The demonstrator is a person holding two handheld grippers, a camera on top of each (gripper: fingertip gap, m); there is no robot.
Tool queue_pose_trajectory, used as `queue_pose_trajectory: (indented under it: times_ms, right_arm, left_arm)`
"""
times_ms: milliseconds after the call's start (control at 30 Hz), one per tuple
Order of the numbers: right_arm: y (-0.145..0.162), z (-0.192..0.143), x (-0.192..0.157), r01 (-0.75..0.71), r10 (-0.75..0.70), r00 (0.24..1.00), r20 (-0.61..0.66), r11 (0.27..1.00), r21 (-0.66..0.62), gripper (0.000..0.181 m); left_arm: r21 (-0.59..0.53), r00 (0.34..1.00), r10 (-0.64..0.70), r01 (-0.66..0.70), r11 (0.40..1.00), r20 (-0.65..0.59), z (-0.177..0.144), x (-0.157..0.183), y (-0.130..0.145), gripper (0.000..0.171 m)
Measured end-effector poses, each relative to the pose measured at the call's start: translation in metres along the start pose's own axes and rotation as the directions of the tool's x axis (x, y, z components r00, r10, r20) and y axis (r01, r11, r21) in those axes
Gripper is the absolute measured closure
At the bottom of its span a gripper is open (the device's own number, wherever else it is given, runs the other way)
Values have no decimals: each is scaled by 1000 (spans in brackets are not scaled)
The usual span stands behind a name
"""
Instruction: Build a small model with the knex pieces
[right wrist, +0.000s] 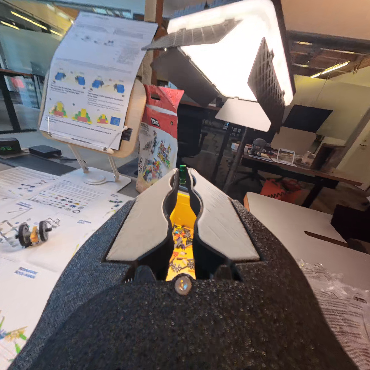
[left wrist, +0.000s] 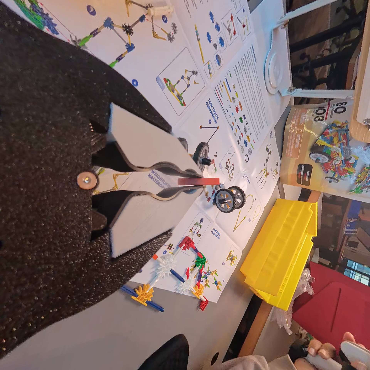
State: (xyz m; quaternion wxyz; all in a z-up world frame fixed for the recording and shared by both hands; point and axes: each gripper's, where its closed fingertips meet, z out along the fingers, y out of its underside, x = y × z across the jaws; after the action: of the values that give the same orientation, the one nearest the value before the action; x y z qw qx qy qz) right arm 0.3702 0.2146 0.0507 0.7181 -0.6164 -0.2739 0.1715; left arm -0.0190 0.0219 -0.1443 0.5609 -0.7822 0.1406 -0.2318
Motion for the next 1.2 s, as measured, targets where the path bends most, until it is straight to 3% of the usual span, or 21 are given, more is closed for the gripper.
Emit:
queue_pose_trajectory:
  times_ms: [233,433,633,733,933,1067,1200]
  right_arm:
    - [74,20,9,-15,38,992,119,982,-189,178]
    - [139,23,-3,3,78,981,176,910,-415,177]
    - [162,22,-15,41,68,975,211,880,-473,177]
    - [148,25,-21,58,36,974,223,915,-400,176]
    - [76,26,-53,182,-162,959,234,981,-64,177]
    - [47,20,-114,255,-260,914,312,965,55,176]
    - [36,10,-204,315,-351,820,452,936,155,177]
  left_arm:
    - [4,990,15,-15,1000,138,-8,-14,0,168]
    - [-53,981,19,-9,999,194,-10,-20,8,167]
    - [-66,983,53,-42,997,174,-3,-15,8,167]
    - [-81,986,82,-71,994,143,-4,-9,6,166]
    - [-192,973,231,-224,956,18,-16,3,10,169]
    - [-269,947,316,-320,908,-60,-18,3,30,166]
    - [-223,949,293,-312,924,-116,-15,6,36,164]
